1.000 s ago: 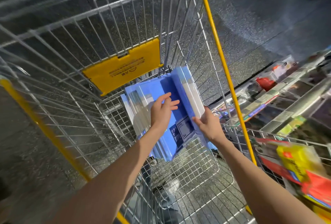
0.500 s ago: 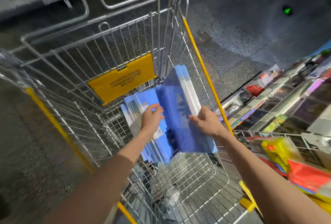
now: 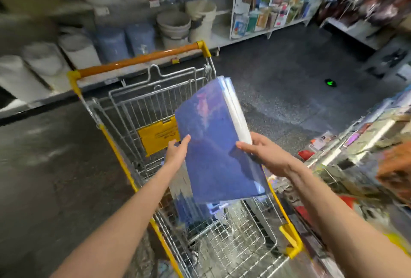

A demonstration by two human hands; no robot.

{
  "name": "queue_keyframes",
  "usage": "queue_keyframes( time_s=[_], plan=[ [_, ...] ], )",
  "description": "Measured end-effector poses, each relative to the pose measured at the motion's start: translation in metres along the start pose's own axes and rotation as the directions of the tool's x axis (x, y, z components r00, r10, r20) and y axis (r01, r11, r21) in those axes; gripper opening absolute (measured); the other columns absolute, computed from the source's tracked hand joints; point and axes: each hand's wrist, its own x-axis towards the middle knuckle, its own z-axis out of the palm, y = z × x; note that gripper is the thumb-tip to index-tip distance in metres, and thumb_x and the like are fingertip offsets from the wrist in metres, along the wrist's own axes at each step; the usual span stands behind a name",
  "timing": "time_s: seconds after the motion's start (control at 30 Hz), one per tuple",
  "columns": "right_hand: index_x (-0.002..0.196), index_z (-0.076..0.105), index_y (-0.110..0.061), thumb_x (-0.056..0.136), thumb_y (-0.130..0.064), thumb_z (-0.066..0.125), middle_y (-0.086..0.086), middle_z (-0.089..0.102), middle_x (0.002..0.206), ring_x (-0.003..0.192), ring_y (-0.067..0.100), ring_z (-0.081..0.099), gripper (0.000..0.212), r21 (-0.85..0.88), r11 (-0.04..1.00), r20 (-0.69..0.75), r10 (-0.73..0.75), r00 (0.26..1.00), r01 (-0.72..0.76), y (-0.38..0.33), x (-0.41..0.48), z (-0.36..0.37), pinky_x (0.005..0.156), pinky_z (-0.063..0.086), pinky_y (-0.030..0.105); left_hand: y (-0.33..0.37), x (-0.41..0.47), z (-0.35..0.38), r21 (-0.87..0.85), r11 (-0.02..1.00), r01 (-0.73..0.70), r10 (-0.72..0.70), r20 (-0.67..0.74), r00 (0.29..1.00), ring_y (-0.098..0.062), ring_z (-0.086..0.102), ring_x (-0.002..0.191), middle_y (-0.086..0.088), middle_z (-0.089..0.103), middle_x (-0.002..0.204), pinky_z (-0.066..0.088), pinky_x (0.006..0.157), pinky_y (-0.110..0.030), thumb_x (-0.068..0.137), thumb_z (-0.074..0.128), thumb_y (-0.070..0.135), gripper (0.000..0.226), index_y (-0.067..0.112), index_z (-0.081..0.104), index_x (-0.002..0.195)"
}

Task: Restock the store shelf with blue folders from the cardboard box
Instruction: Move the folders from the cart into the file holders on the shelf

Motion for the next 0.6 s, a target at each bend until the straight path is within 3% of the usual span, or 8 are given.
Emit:
queue_keyframes(
  time_s=[0.1, 0.17, 0.2, 0.27, 0.33, 0.4, 0.47, 0.6],
  plan=[
    [0.12, 0.061, -0.003, 0.098, -0.013, 0.059, 0.011, 0.071, 0.101, 0.081, 0.019, 0.068, 0.023, 0.072, 0.994, -0.026, -0.083, 0.996, 0.085, -0.016, -0.05, 0.003, 0.061, 0.053, 0.023, 0.016, -0.054, -0.015, -0.071, 0.996, -0.046, 0.051, 0.066, 0.997, -0.03, 0.069, 0.097, -0.008, 0.075, 0.107, 0.055, 0.083, -0.049, 0.071, 0.063, 0.078, 0.072, 0.018, 0.073, 0.11],
    [0.124, 0.059, -0.002, 0.098, -0.015, 0.059, 0.017, 0.069, 0.111, 0.095, 0.024, 0.067, 0.029, 0.116, 0.981, -0.029, -0.153, 0.988, 0.155, -0.022, -0.08, 0.004, 0.083, 0.055, 0.035, 0.037, -0.109, -0.025, -0.107, 0.993, -0.042, 0.052, 0.096, 0.994, -0.032, 0.071, 0.083, -0.01, 0.076, 0.107, 0.058, 0.072, -0.046, 0.075, 0.064, 0.078, 0.068, 0.022, 0.072, 0.114],
    [0.127, 0.058, -0.001, 0.098, -0.017, 0.06, 0.02, 0.067, 0.118, 0.101, 0.026, 0.065, 0.033, 0.134, 0.975, -0.037, -0.176, 0.984, 0.18, -0.024, -0.094, 0.004, 0.092, 0.05, 0.044, 0.041, -0.122, -0.03, -0.124, 0.991, -0.042, 0.053, 0.086, 0.995, -0.029, 0.068, 0.069, -0.009, 0.076, 0.099, 0.055, 0.058, -0.037, 0.071, 0.067, 0.081, 0.072, 0.021, 0.073, 0.11],
    [0.13, 0.057, -0.004, 0.095, -0.021, 0.063, 0.023, 0.063, 0.129, 0.108, 0.028, 0.063, 0.039, 0.165, 0.963, -0.005, -0.215, 0.977, 0.213, -0.034, -0.139, 0.006, 0.101, 0.044, 0.053, 0.055, -0.174, -0.046, -0.177, 0.977, -0.122, 0.125, 0.007, 0.992, -0.014, 0.057, 0.051, -0.005, 0.067, 0.075, 0.04, 0.04, -0.021, 0.079, 0.071, 0.069, 0.053, 0.016, 0.071, 0.087],
    [0.132, 0.058, -0.008, 0.092, -0.026, 0.068, 0.021, 0.06, 0.134, 0.112, 0.028, 0.063, 0.045, 0.195, 0.954, 0.026, -0.235, 0.972, 0.226, -0.038, -0.152, 0.005, 0.102, 0.043, 0.056, 0.064, -0.182, -0.057, -0.193, 0.966, -0.17, 0.162, -0.061, 0.985, -0.012, 0.063, 0.053, -0.002, 0.069, 0.07, 0.047, 0.042, -0.02, 0.083, 0.076, 0.056, 0.045, 0.012, 0.07, 0.078],
    [0.129, 0.061, -0.01, 0.091, -0.024, 0.067, 0.019, 0.066, 0.128, 0.108, 0.026, 0.065, 0.041, 0.208, 0.939, 0.046, -0.288, 0.956, 0.273, -0.053, -0.184, 0.006, 0.094, 0.05, 0.043, 0.09, -0.217, -0.072, -0.217, 0.943, -0.252, 0.246, -0.058, 0.968, -0.022, 0.076, 0.076, -0.003, 0.078, 0.082, 0.063, 0.069, -0.036, 0.062, 0.085, 0.069, 0.062, 0.01, 0.077, 0.079],
    [0.127, 0.063, -0.009, 0.092, -0.018, 0.063, 0.011, 0.071, 0.119, 0.099, 0.021, 0.07, 0.036, 0.224, 0.918, 0.05, -0.347, 0.937, 0.328, -0.07, -0.207, 0.008, 0.08, 0.055, 0.028, 0.114, -0.241, -0.083, -0.249, 0.902, -0.352, 0.35, -0.053, 0.935, -0.031, 0.075, 0.095, -0.007, 0.078, 0.1, 0.059, 0.09, -0.049, 0.051, 0.083, 0.078, 0.069, 0.018, 0.08, 0.086],
    [0.115, 0.07, -0.012, 0.076, -0.027, 0.069, 0.007, 0.074, 0.108, 0.087, 0.02, 0.071, 0.042, 0.221, 0.89, 0.015, -0.411, 0.911, 0.398, -0.108, -0.25, 0.014, 0.073, 0.053, 0.027, 0.159, -0.312, -0.096, -0.185, 0.79, -0.585, 0.569, -0.134, 0.811, -0.013, 0.073, 0.078, -0.002, 0.078, 0.097, 0.056, 0.063, -0.024, 0.085, 0.076, 0.052, 0.034, 0.019, 0.077, 0.094]
  ],
)
